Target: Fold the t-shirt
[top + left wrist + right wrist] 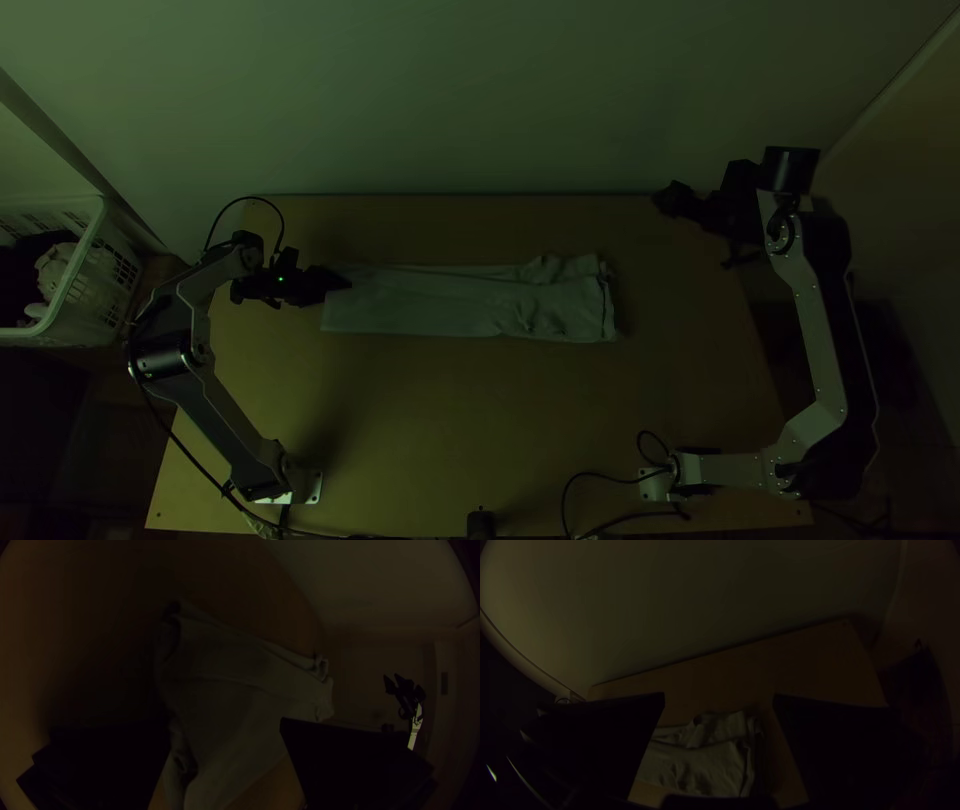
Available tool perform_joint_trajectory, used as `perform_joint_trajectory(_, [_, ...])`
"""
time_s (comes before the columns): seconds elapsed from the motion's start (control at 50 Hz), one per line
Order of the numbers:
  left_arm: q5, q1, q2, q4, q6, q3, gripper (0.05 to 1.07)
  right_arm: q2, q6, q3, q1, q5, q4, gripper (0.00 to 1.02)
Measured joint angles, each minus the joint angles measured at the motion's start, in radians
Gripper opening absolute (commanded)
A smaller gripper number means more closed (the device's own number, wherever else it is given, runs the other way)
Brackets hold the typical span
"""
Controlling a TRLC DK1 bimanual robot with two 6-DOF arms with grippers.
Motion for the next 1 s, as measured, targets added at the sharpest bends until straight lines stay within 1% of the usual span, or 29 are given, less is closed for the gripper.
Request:
perform_joint_trajectory(0.2, [-0.001, -0.129, 0.001, 0.122, -0.125, -0.002, 1.03, -0.024, 0.0, -0.031, -0.005, 0.0, 0.0, 0.99])
perform_joint_trajectory(0.26, [-0.013, -0.164, 0.001, 0.166, -0.169, -0.005, 0.99, -0.032, 0.0, -0.042, -0.006, 0.0, 0.0, 0.99])
perform_joint_trajectory(0.28, [-0.021, -0.173, 0.001, 0.178, -0.185, -0.005, 0.94, -0.034, 0.0, -0.045, -0.006, 0.0, 0.0, 0.99])
perform_joint_trajectory(0.3, [-0.033, -0.182, 0.001, 0.19, -0.201, -0.005, 0.88, -0.037, 0.0, -0.048, -0.006, 0.0, 0.0, 0.99])
perform_joint_trajectory(0.32, [-0.048, -0.19, 0.0, 0.201, -0.215, -0.005, 0.78, -0.039, 0.0, -0.051, -0.006, 0.0, 0.0, 0.99])
perform_joint_trajectory(0.34, [-0.064, -0.2, -0.002, 0.214, -0.231, -0.005, 0.66, -0.04, 0.0, -0.052, -0.006, 0.0, 0.0, 0.99])
perform_joint_trajectory(0.36, [-0.078, -0.207, -0.003, 0.223, -0.244, -0.005, 0.5, -0.042, 0.0, -0.054, -0.006, 0.0, 0.0, 0.99])
perform_joint_trajectory(0.4, [-0.109, -0.219, -0.007, 0.235, -0.262, -0.005, 0.12, -0.045, 0.0, -0.058, -0.006, 0.0, 0.0, 0.99])
perform_joint_trajectory(0.42, [-0.128, -0.225, -0.009, 0.243, -0.272, -0.005, 0.07, -0.046, 0.0, -0.06, -0.006, 0.0, 0.0, 0.99])
perform_joint_trajectory(0.52, [-0.197, -0.242, -0.01, 0.27, -0.316, -0.005, 0.08, -0.051, 0.0, -0.065, -0.006, 0.0, 0.0, 0.99])
perform_joint_trajectory(0.6, [-0.242, -0.242, -0.018, 0.267, -0.328, -0.006, 0.08, -0.057, 0.0, -0.073, -0.006, 0.0, 0.003, 0.99])
perform_joint_trajectory(0.74, [-0.307, -0.23, -0.064, 0.203, -0.327, -0.012, 0.08, -0.066, 0.0, -0.104, -0.006, 0.0, 0.007, 0.99])
perform_joint_trajectory(0.84, [-0.341, -0.182, -0.118, 0.128, -0.304, -0.013, 0.08, -0.066, 0.0, -0.124, -0.006, -0.001, 0.01, 0.99])
perform_joint_trajectory(1.0, [-0.408, -0.056, -0.172, 0.003, -0.233, 0.034, 0.08, -0.066, 0.0, -0.147, -0.006, -0.004, 0.032, 0.99])
